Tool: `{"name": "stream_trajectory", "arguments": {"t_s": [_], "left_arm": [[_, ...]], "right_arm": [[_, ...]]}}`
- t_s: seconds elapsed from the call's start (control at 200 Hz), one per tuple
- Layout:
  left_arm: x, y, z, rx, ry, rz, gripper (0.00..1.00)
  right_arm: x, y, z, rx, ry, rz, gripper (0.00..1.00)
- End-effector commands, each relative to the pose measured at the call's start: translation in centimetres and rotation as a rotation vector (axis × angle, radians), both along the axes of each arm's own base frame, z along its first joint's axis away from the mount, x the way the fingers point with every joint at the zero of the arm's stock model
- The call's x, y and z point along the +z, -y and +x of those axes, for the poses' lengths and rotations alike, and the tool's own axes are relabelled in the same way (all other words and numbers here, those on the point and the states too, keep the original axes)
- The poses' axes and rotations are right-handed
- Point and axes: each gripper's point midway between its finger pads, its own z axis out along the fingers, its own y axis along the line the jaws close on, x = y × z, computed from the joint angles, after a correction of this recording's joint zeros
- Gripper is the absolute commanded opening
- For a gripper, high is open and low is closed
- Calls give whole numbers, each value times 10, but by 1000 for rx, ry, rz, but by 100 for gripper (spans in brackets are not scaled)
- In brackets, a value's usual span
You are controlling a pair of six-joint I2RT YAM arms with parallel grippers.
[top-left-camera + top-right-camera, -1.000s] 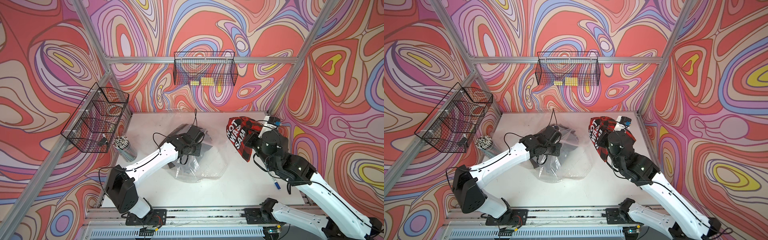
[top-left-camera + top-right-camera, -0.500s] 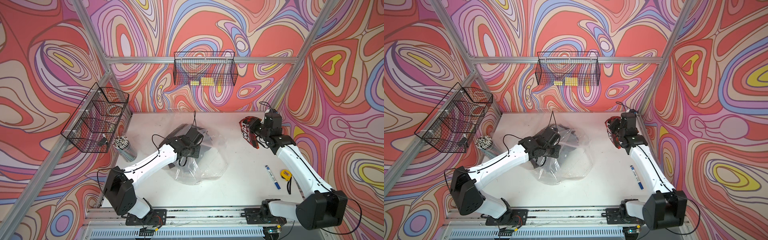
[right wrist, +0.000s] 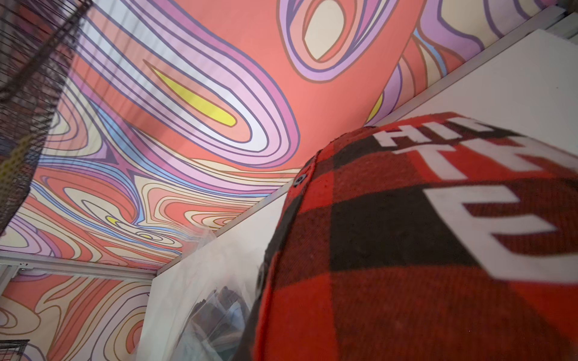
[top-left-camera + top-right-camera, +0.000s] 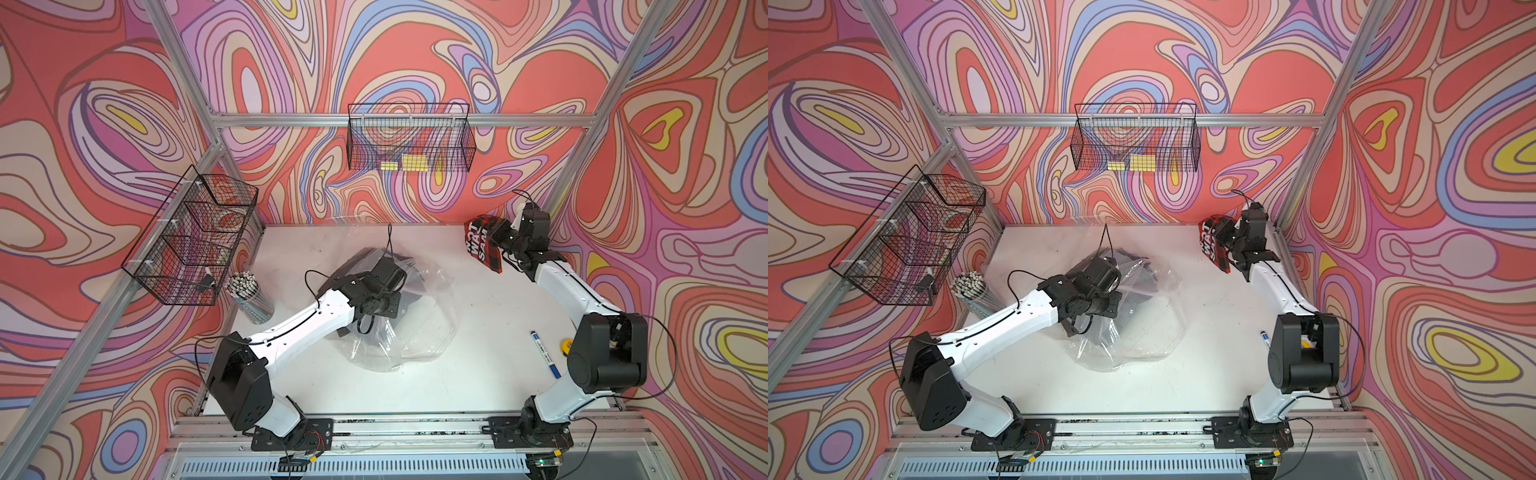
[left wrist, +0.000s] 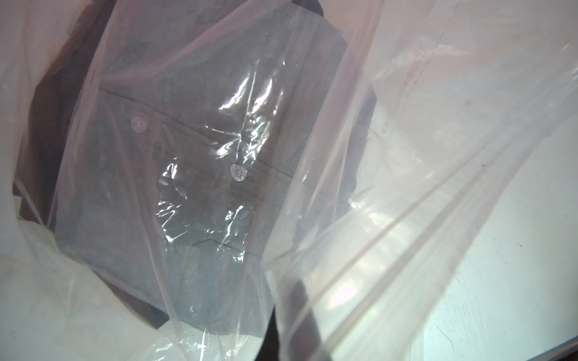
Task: Take the shirt out of the vacuum bag
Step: Place the shirt at the center of the board.
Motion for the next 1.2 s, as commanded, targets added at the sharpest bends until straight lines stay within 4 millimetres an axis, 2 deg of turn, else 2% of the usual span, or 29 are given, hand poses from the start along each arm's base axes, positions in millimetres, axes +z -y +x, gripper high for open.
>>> {"name": "stream_trajectory", "arguments": {"t_s": [0.0, 0.025, 0.105, 0.21, 0.305, 0.401, 0.451, 0.661, 0.786, 0.881, 0.947, 0.987, 1.107, 1.197], "left_arm": [[-4, -5, -2, -4, -7, 11, 0], [-4, -5, -2, -6, -8, 10, 0], [-5, -4, -2, -7, -9, 7, 0], [-7, -3, -3, -14, -19, 9, 0], [-7, -2, -3, -20, -22, 5, 0], [-7, -1, -4, -24, -25, 1, 0], [-8, -1, -4, -26, -31, 2, 0], [-8, 0, -5, -34, -38, 0, 0], [-8, 0, -5, -36, -37, 3, 0], [-6, 0, -4, -34, -36, 5, 0], [-6, 0, -4, -33, -37, 8, 0], [-5, 0, -4, -32, -38, 6, 0], [-4, 1, -5, -31, -42, -2, 0], [-4, 1, -6, -31, -45, -2, 0]], "right_arm": [[-51, -6, 7, 59, -27, -21, 0], [-77, -4, 6, 51, -69, -26, 0], [-115, 3, -6, 15, -115, -56, 0], [-149, 4, -17, 29, -178, -86, 0], [-170, 1, -29, 50, -218, -84, 0], [-181, 4, -38, 36, -234, -87, 0], [-180, 7, -39, 26, -238, -91, 0], [-179, 45, -45, -122, -316, -172, 0], [-184, 42, -43, -100, -341, -145, 0], [-193, 46, -44, -124, -389, -140, 24], [-197, 49, -45, -133, -406, -138, 52], [-200, 51, -45, -135, -416, -127, 63], [-202, 53, -45, -131, -421, -87, 76], [-201, 57, -46, -142, -426, -72, 79]]}}
